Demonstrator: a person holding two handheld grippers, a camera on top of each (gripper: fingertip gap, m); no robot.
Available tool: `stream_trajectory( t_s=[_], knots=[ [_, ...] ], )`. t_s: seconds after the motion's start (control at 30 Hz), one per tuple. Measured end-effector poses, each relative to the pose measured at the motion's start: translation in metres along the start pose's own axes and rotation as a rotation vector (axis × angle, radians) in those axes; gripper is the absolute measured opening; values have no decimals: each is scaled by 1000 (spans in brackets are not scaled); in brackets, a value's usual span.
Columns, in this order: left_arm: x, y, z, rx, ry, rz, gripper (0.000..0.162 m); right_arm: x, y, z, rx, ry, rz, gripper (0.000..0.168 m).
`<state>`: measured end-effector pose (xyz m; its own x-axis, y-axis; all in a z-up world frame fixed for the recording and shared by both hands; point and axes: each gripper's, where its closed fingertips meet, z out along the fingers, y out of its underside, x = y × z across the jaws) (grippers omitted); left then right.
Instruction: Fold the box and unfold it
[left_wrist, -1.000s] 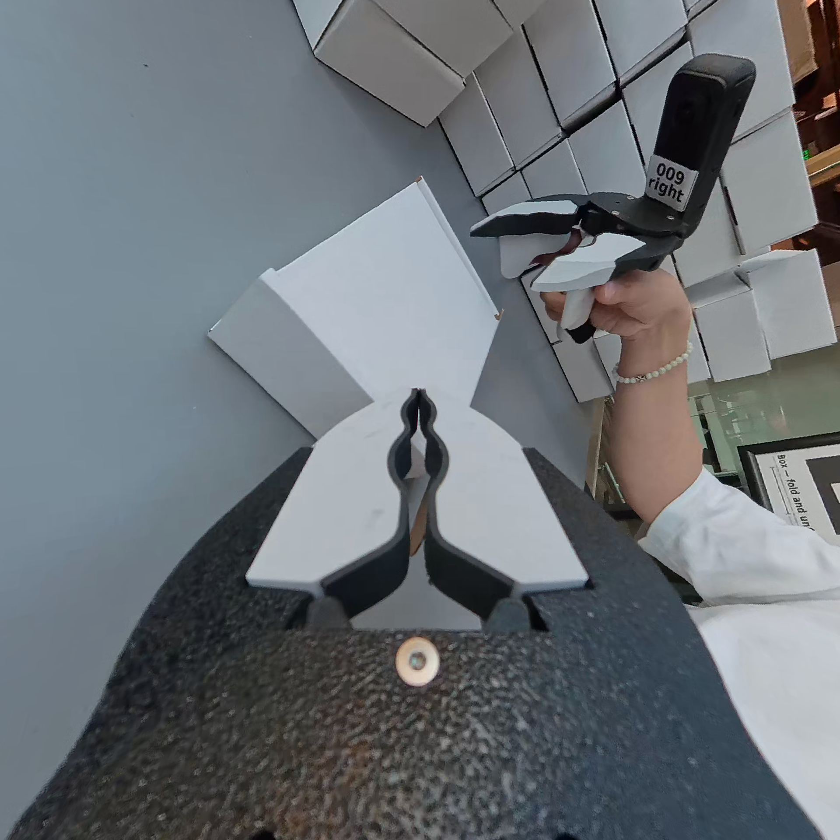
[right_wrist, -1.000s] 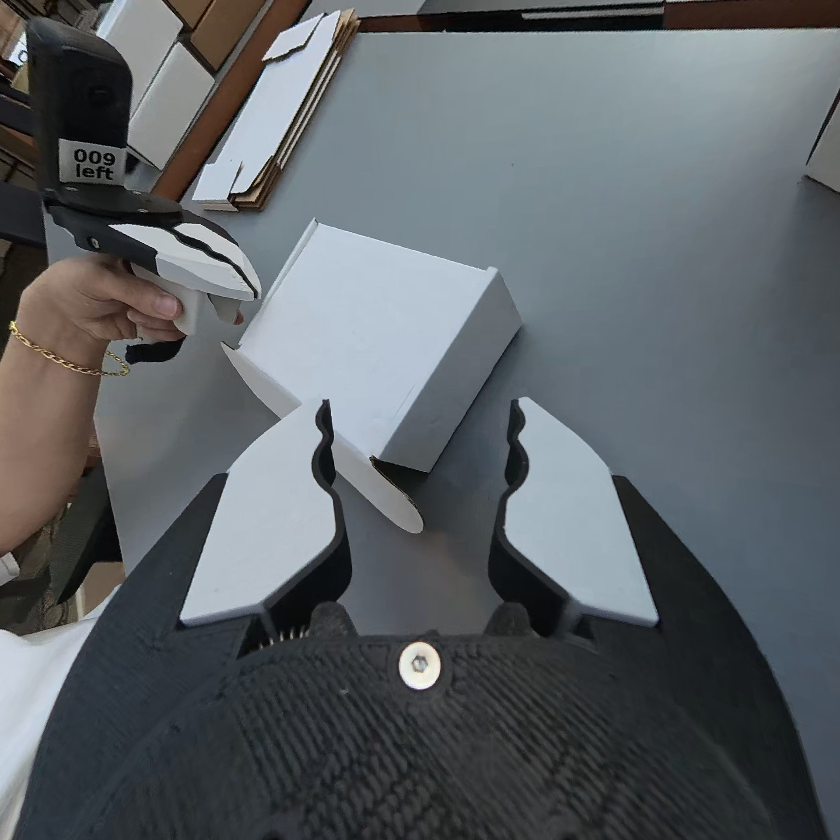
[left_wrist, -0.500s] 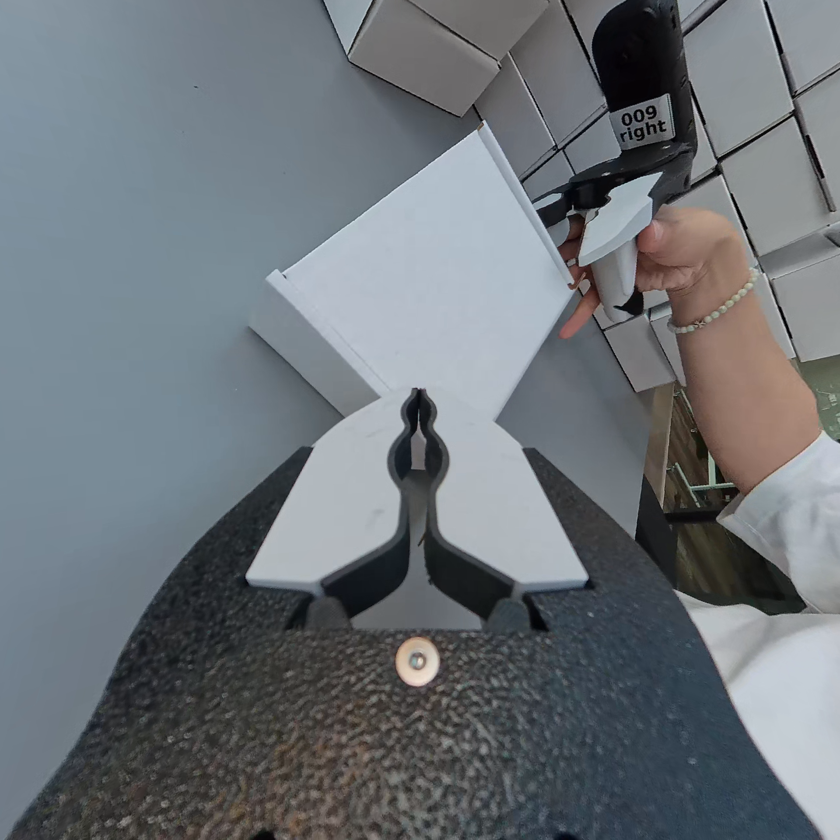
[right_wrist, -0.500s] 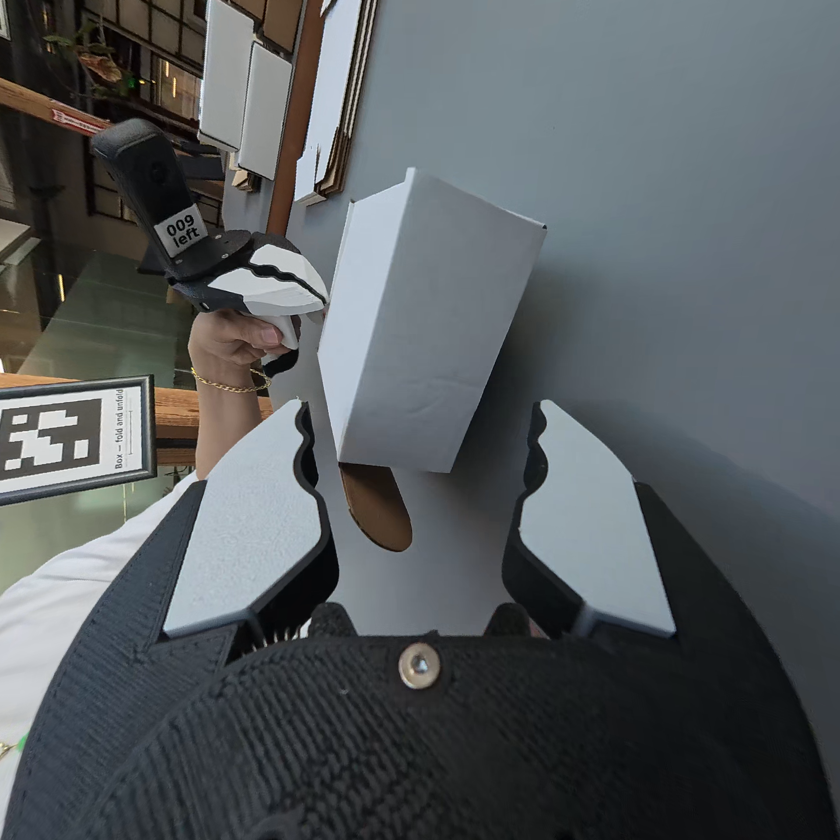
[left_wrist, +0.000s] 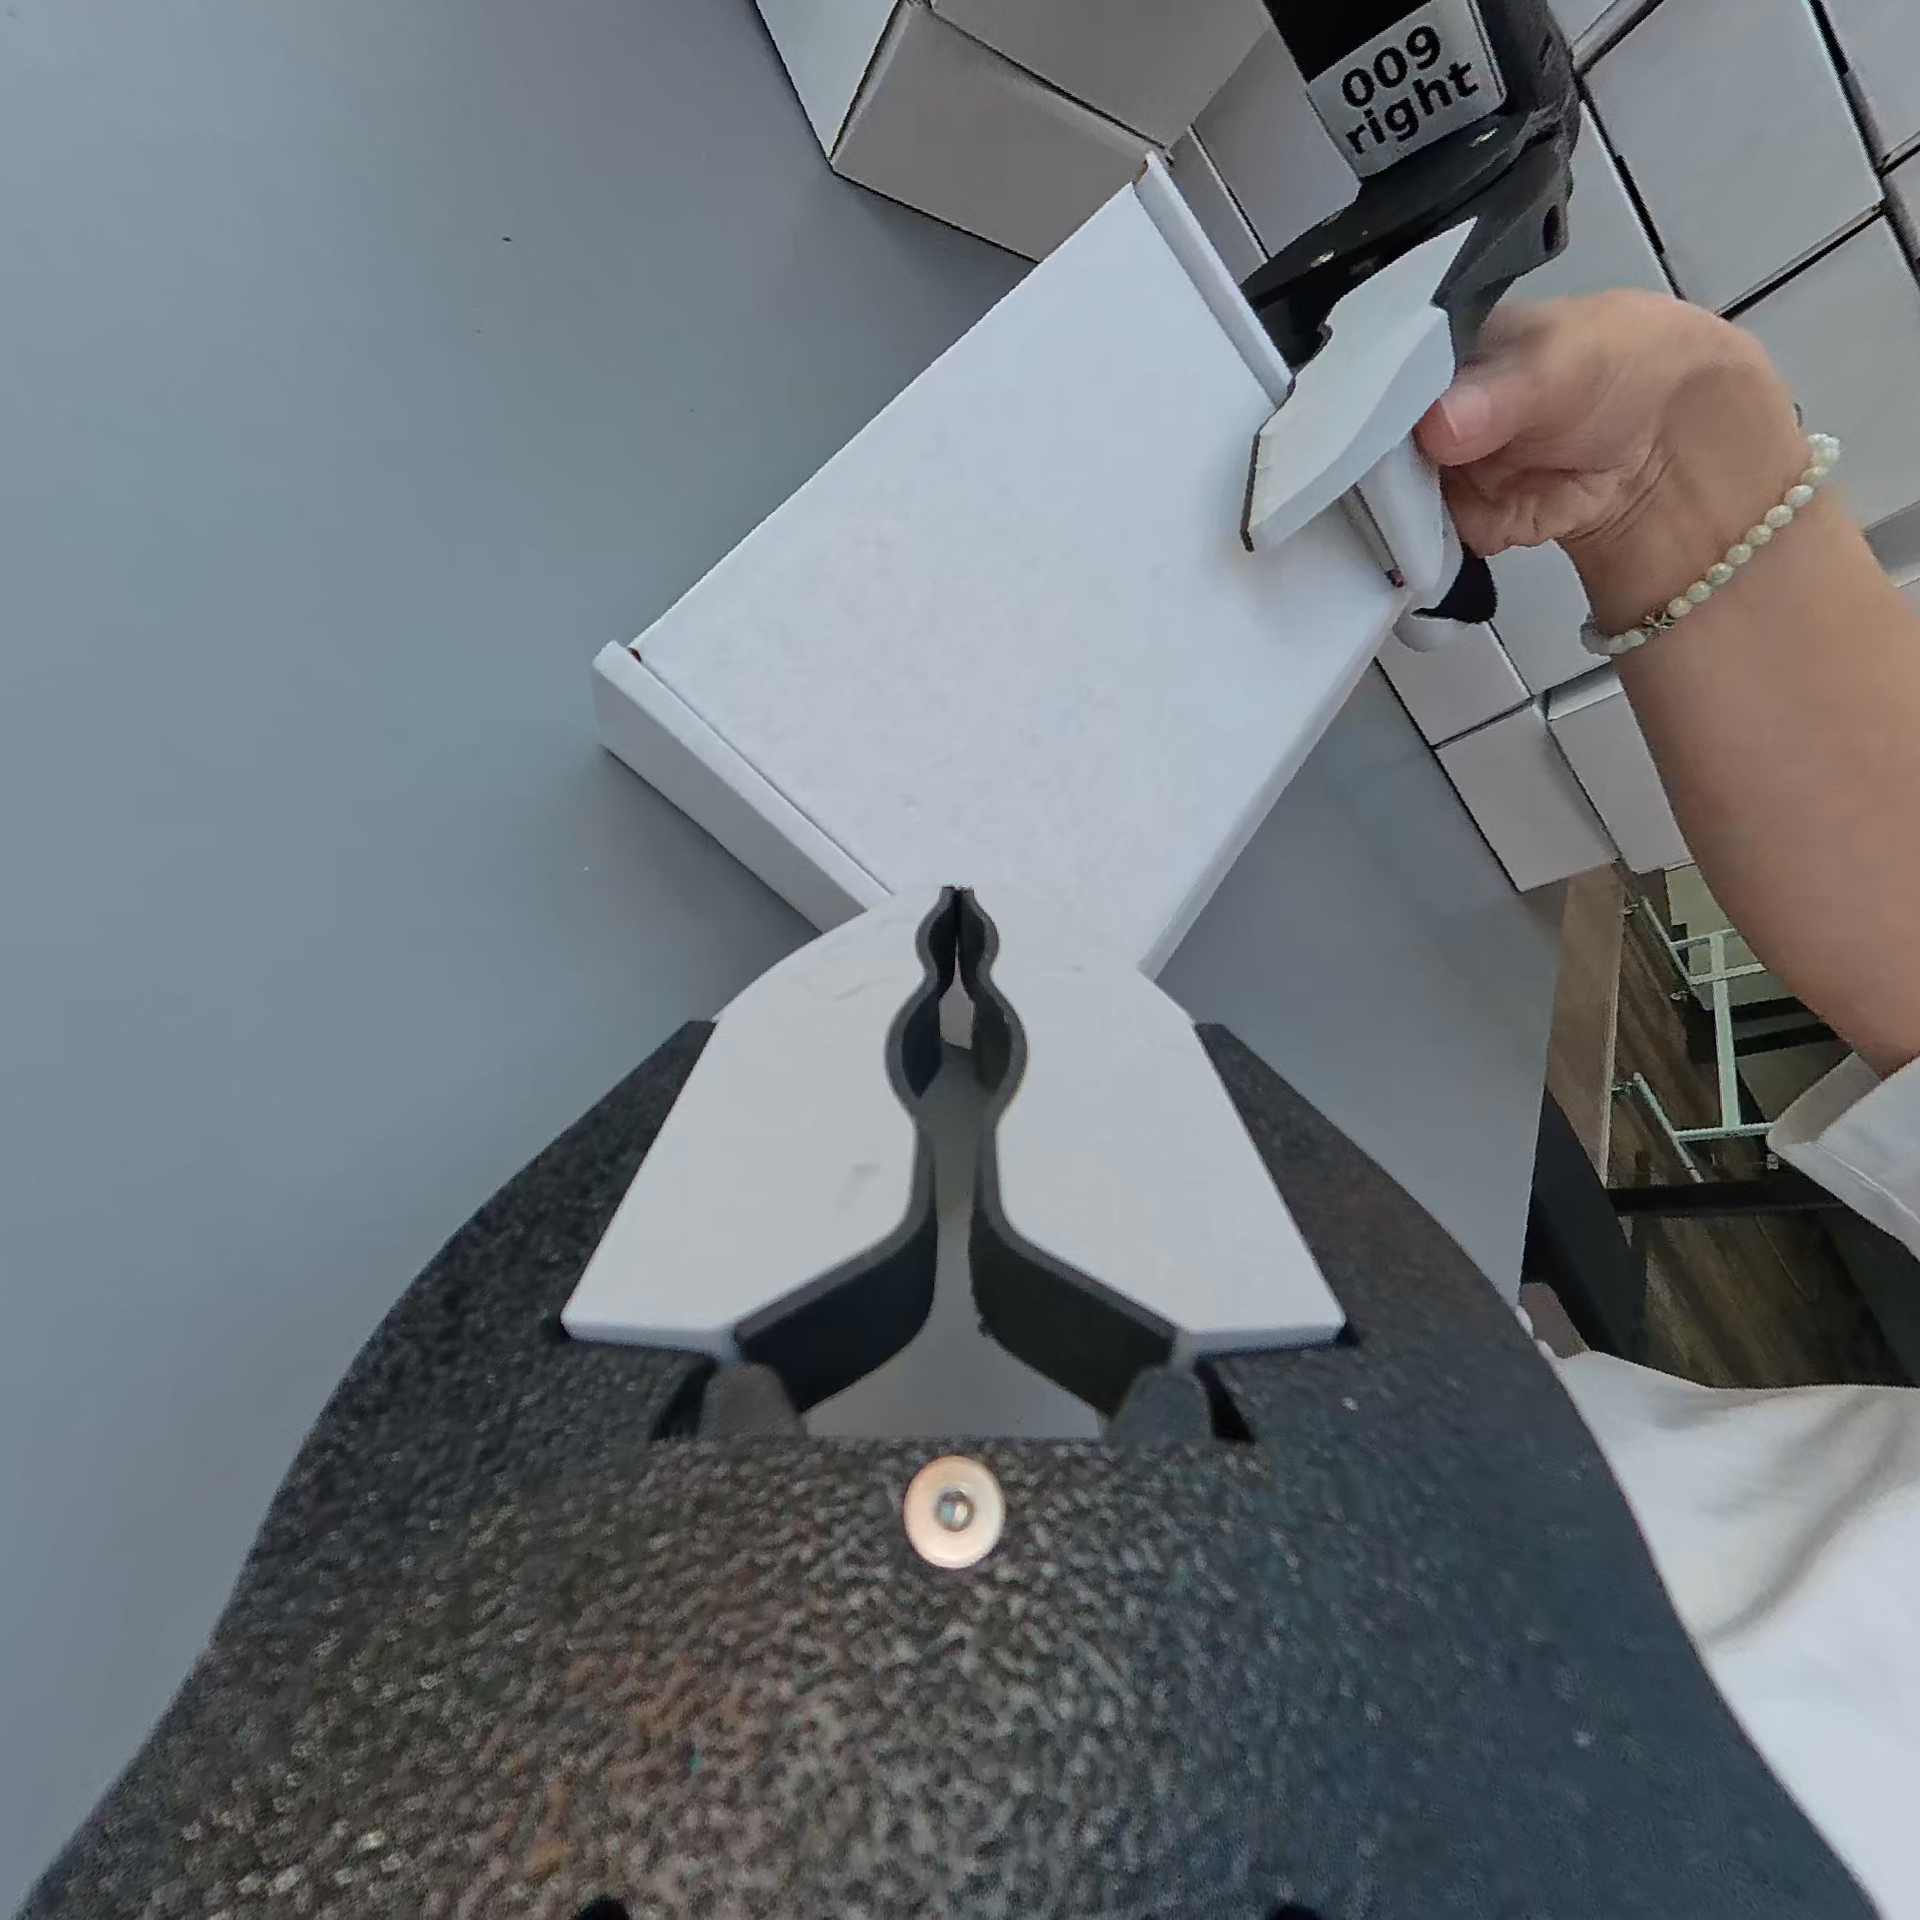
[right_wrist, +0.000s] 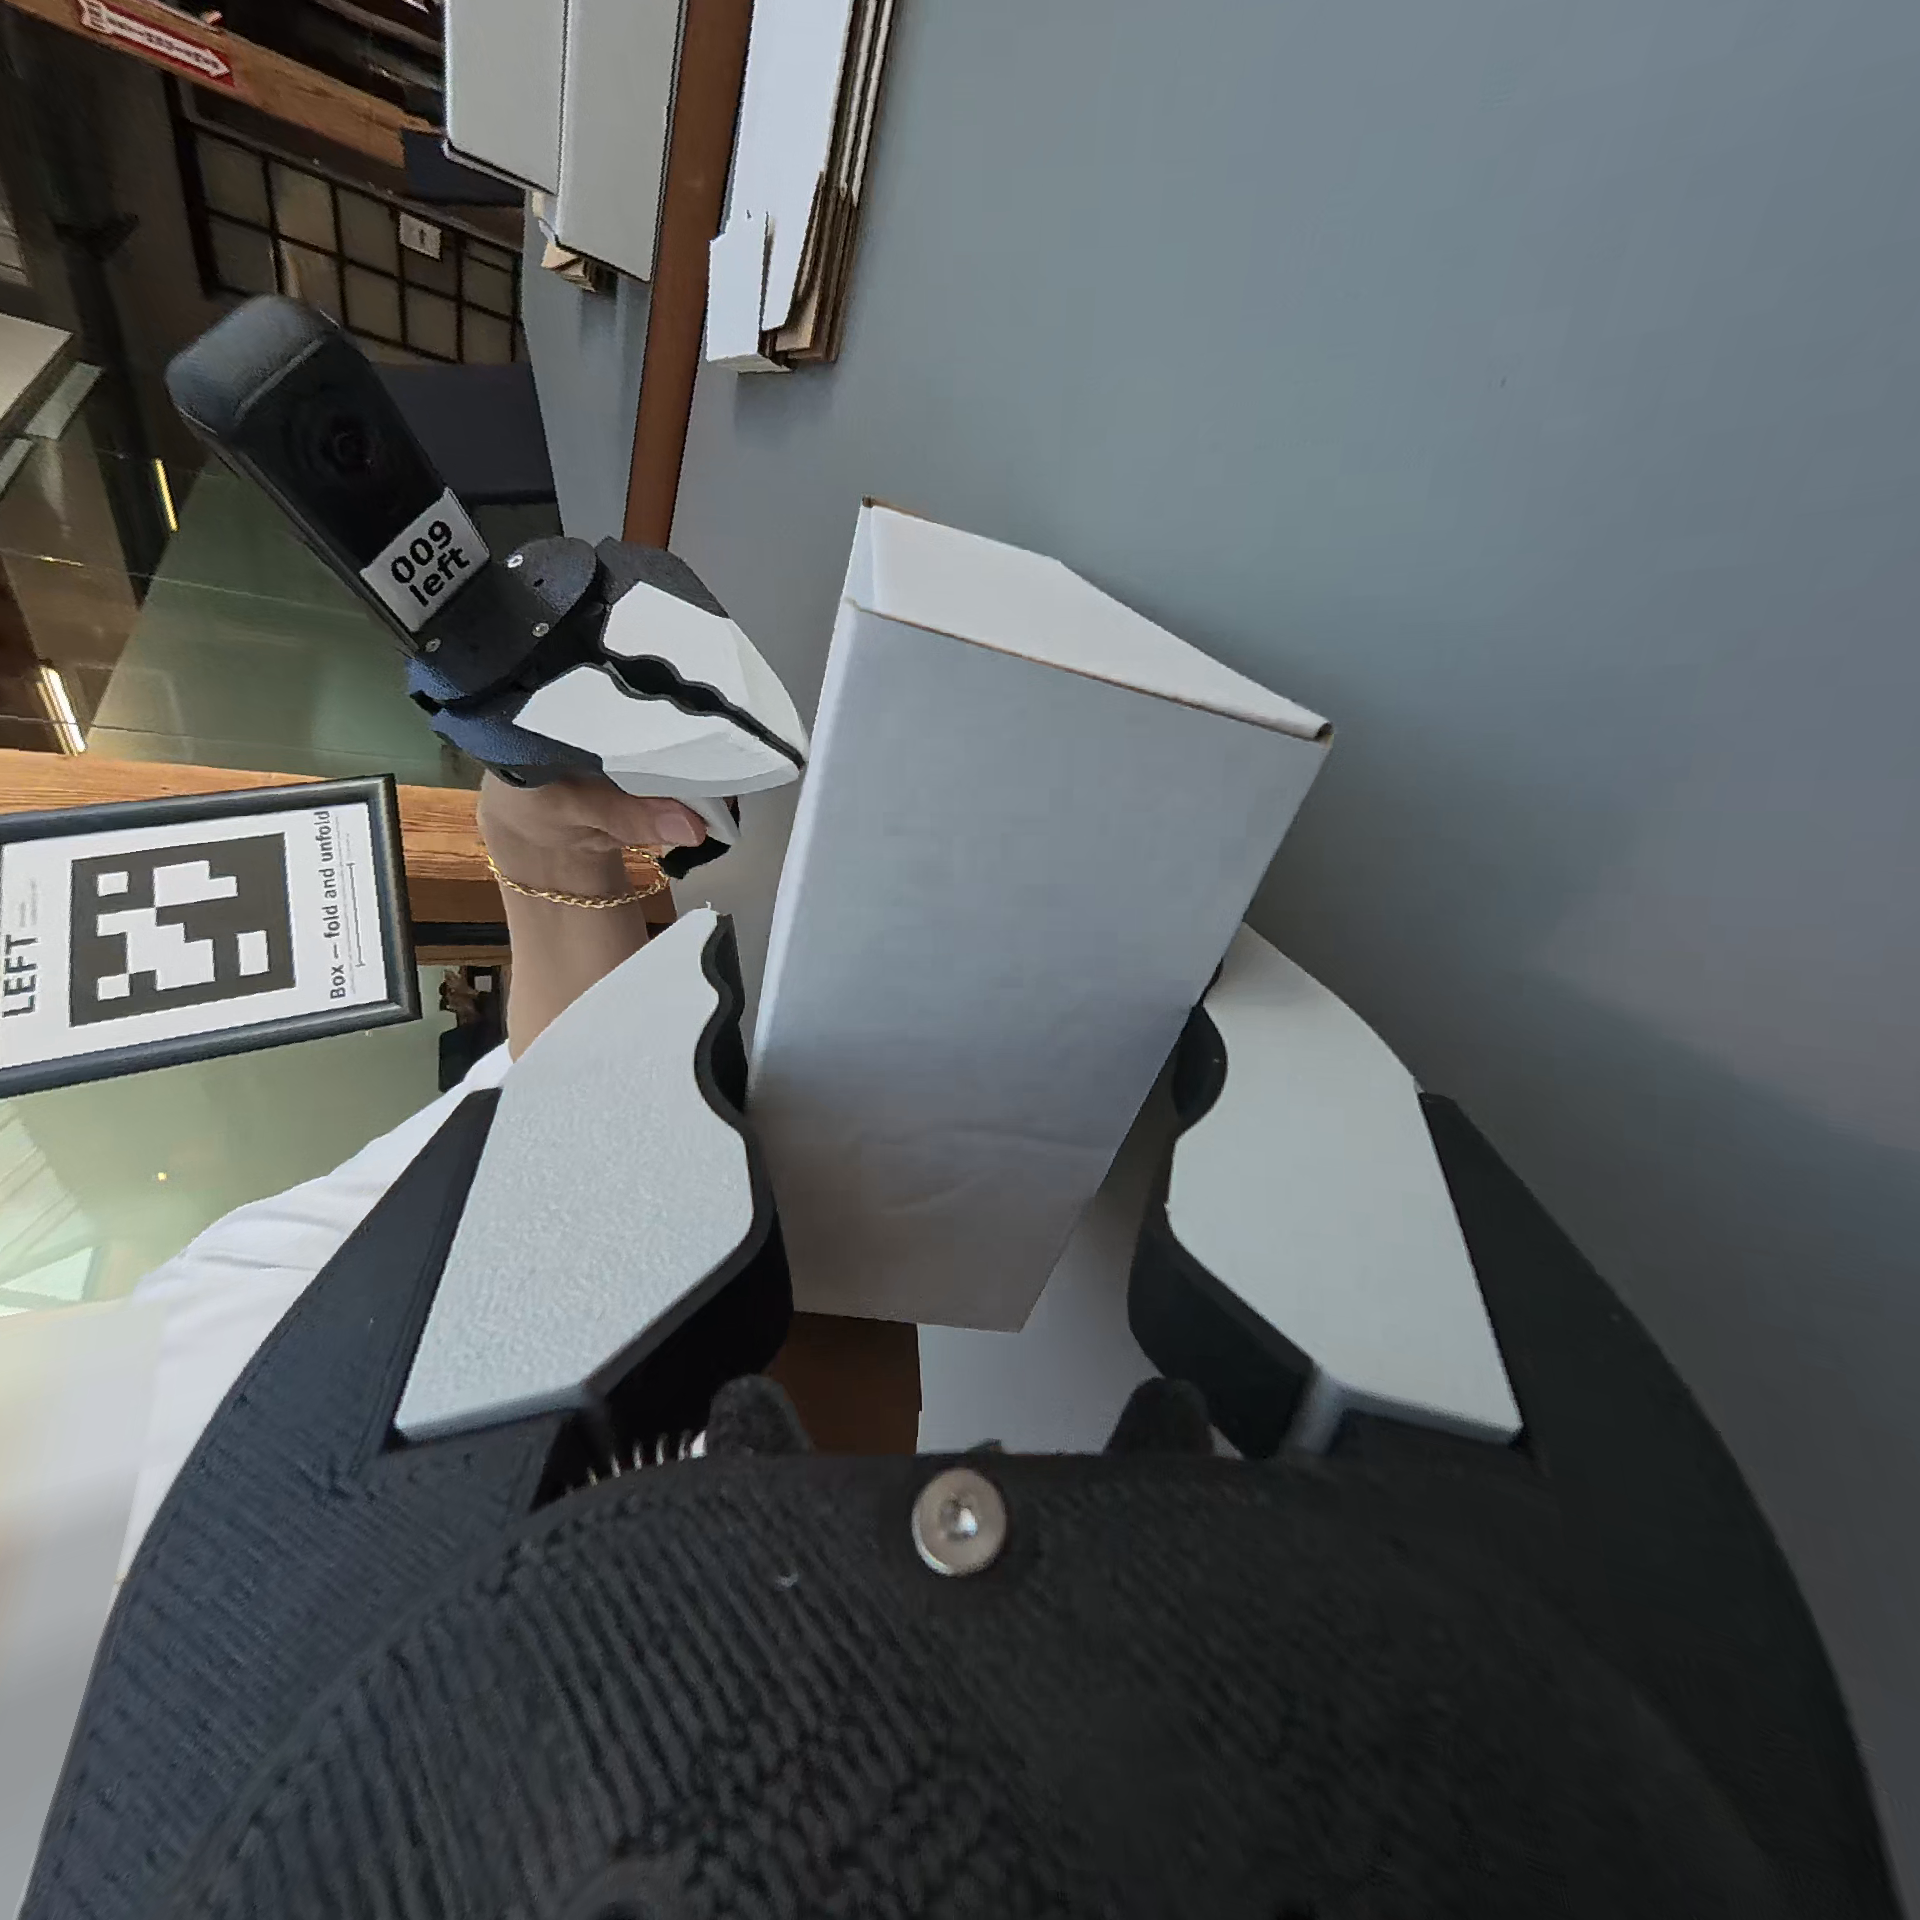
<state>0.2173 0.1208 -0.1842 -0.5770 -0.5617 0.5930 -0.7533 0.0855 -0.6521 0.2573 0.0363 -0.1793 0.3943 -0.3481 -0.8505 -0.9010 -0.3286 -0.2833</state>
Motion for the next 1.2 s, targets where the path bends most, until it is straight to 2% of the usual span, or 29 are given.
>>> stream_trajectory(
  t_s=[0.17,0.3,0.43,0.57,0.63,0.7,0.77,0.9,0.93,1.2],
  knots=[
    [1,0,1,17,-2,52,0,2,1,0,-33,4,47,78],
    [13,-10,-8,83,-13,271,8,0,9,-6,-59,6,7,77],
    [46,-40,-45,268,-80,640,20,-16,11,-21,-21,-132,25,77],
    [65,-42,-70,275,-277,1124,61,-34,17,-39,23,-312,70,77],
    [71,-37,-77,277,-427,1419,68,-43,20,-46,33,-405,93,77],
    [71,-32,-78,245,-585,1635,72,-50,25,-50,26,-471,109,77],
    [76,-21,-70,230,-652,1784,82,-54,30,-47,4,-498,108,77],
    [98,-8,-56,394,-733,2069,97,-67,37,-37,-21,-549,100,77],
    [103,-4,-52,424,-733,2134,96,-70,40,-34,-39,-552,95,77],
    [125,8,-36,464,-662,2320,94,-80,57,-17,-146,-511,72,77]
  ],
)
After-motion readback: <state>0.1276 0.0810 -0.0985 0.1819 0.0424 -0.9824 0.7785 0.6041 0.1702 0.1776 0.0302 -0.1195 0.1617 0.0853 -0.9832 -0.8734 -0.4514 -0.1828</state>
